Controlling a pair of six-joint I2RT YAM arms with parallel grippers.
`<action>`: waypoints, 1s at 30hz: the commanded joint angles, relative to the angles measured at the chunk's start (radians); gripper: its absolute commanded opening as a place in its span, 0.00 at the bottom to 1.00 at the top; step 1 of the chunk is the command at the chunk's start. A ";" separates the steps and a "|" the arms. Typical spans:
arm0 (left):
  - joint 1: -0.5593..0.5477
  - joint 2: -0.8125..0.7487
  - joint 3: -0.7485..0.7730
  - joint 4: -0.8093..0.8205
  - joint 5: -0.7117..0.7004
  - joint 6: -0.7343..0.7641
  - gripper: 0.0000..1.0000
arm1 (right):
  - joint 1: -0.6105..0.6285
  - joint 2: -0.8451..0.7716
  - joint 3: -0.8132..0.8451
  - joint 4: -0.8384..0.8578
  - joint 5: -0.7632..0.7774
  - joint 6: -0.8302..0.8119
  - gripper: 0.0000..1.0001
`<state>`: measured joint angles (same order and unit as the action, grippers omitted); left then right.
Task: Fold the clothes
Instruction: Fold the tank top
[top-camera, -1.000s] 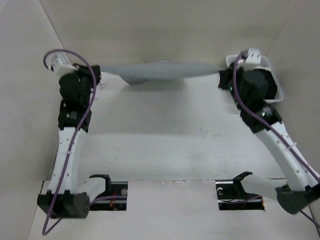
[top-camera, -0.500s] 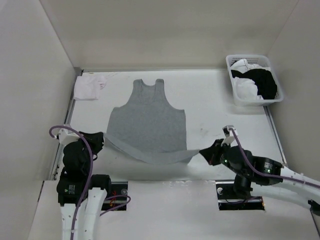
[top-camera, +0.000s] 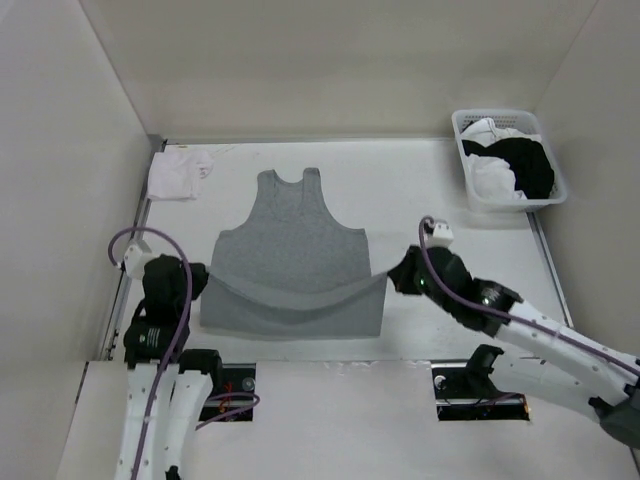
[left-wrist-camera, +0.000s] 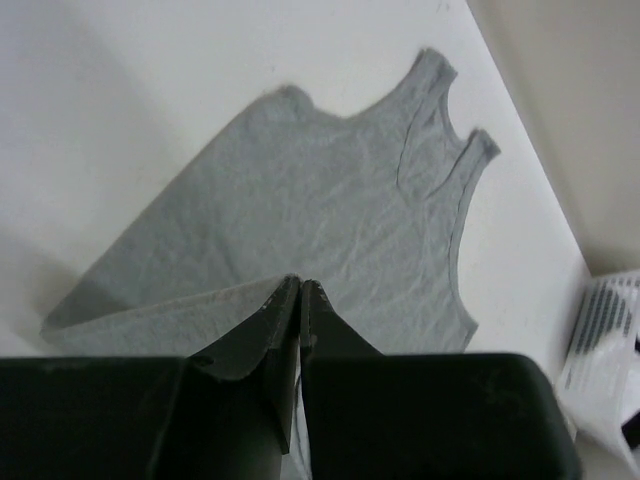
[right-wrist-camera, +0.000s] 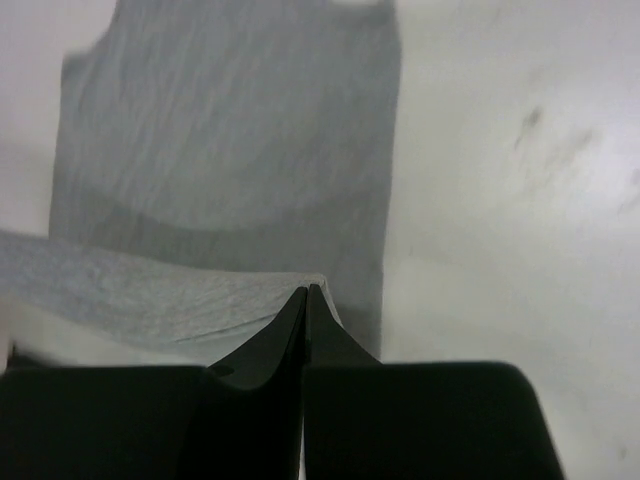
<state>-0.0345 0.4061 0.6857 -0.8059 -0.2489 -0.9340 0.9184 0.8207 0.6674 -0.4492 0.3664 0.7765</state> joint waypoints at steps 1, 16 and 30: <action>0.034 0.214 0.009 0.385 -0.038 -0.058 0.01 | -0.237 0.174 0.121 0.338 -0.211 -0.195 0.00; 0.153 1.210 0.429 1.021 0.031 -0.103 0.05 | -0.603 1.190 1.054 0.442 -0.439 -0.224 0.00; 0.013 1.167 0.337 1.099 0.068 0.050 0.36 | -0.615 1.166 0.904 0.501 -0.310 -0.180 0.65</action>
<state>0.0566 1.7863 1.1439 0.2096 -0.1459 -0.9417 0.2977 2.1742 1.6943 -0.0349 0.0170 0.5919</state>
